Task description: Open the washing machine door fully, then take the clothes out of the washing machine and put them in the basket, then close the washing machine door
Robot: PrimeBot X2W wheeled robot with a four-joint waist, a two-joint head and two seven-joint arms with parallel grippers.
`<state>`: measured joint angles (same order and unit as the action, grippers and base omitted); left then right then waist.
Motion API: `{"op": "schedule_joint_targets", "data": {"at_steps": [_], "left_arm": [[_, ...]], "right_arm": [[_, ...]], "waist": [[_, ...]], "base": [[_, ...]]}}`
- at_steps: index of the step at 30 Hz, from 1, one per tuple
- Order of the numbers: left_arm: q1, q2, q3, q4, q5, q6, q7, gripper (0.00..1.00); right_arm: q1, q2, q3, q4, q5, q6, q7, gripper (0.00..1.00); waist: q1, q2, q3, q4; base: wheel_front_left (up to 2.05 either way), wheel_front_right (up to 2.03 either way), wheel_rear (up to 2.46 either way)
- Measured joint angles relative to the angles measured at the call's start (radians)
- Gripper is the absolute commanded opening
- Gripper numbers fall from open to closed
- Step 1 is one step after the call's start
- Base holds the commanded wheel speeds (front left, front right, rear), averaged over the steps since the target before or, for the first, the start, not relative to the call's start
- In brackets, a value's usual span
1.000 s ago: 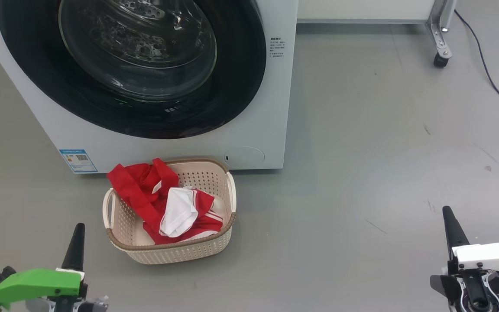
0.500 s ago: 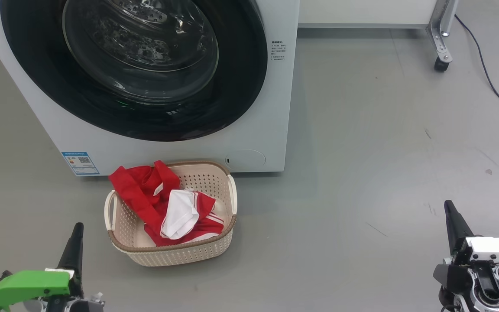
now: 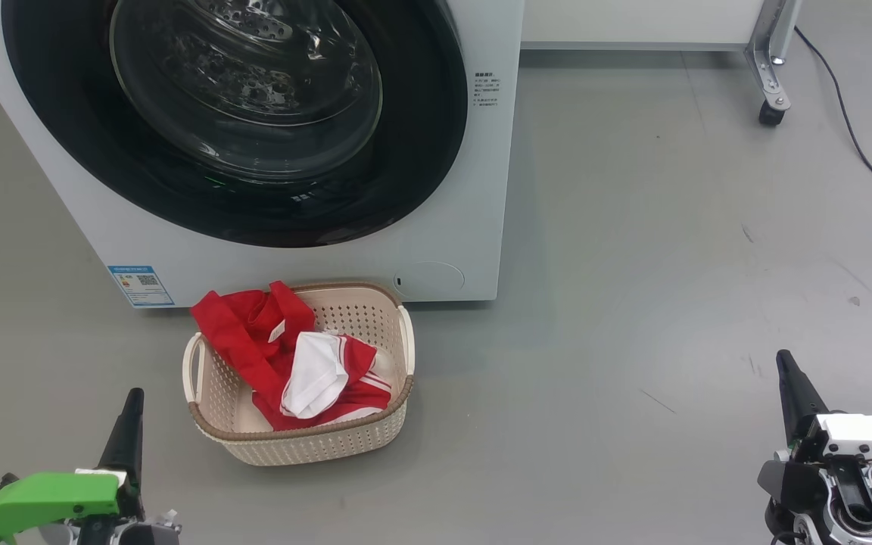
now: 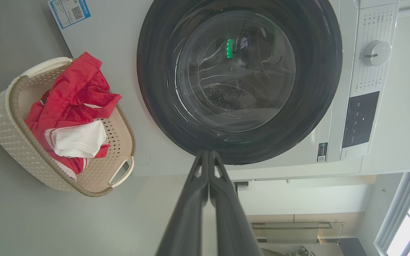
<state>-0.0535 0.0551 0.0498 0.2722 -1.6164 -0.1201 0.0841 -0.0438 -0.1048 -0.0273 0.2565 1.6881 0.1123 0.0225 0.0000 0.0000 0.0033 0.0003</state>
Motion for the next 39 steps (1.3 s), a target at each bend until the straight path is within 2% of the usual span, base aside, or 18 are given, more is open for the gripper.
{"op": "schedule_joint_targets", "data": {"at_steps": [39], "left_arm": [[-0.001,-0.001,0.003,0.000,0.000,0.000,0.004,0.00]], "right_arm": [[-0.010,0.000,-0.004,0.013,0.000,0.001,0.003,0.00]], "waist": [[0.0000,0.0000,0.000,0.000]], "base": [[0.00,0.00,0.00]]}}
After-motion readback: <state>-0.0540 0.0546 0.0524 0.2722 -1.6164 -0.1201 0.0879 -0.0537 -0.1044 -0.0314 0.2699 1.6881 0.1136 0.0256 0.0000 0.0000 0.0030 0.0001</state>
